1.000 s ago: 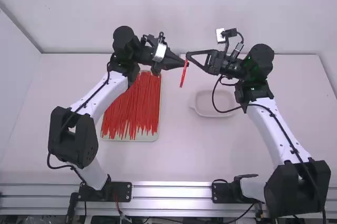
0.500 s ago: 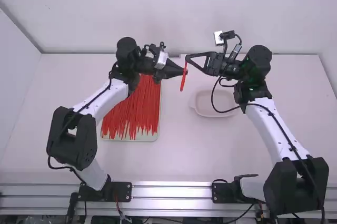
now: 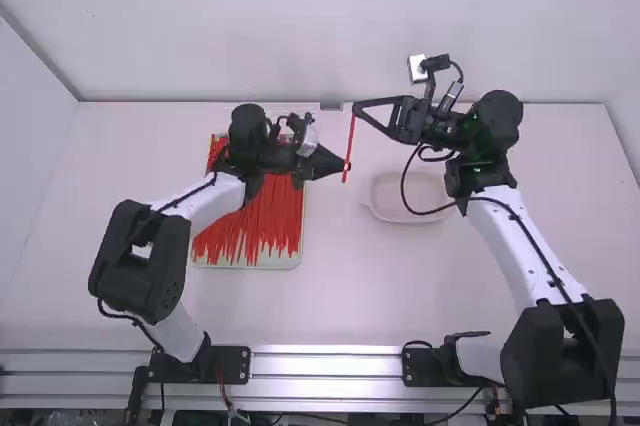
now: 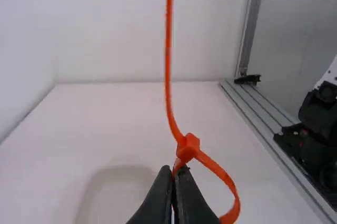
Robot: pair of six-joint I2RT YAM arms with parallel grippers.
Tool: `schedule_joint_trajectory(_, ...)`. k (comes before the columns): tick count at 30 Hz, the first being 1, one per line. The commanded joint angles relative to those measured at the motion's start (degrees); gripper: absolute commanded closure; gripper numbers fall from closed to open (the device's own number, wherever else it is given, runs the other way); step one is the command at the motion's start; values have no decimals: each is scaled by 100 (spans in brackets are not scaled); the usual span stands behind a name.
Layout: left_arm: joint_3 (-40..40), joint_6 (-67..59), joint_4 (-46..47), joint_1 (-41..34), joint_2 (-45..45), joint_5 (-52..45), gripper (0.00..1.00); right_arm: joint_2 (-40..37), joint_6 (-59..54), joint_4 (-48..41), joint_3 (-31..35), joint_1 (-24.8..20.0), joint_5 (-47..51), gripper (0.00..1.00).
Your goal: Fasten the cable tie
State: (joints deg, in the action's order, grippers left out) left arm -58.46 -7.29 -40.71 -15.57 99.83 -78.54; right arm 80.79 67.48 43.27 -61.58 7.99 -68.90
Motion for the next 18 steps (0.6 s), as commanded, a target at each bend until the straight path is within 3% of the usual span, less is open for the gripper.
schedule_joint_trajectory(1, 229, 39, 120, 0, 142, 105, 98, -173, 221, 170, -225, -90, 136, 100)
schedule_joint_trajectory(11, 212, 133, -63, -35, 142, -46, 98, -170, 190, 291, -225, -146, 111, 100)
schedule_joint_trajectory(16, 212, 1384, -1244, -28, 142, -46, 98, -170, 105, 284, -225, -195, 0, 100)
schedule_joint_trajectory(17, 208, 1720, -1757, -26, 142, -46, 98, -170, 46, 282, -223, -192, -42, 98)
schedule_joint_trajectory(18, 203, 1976, -2109, -11, 142, -46, 98, -170, -4, 280, -225, -208, -72, 88)
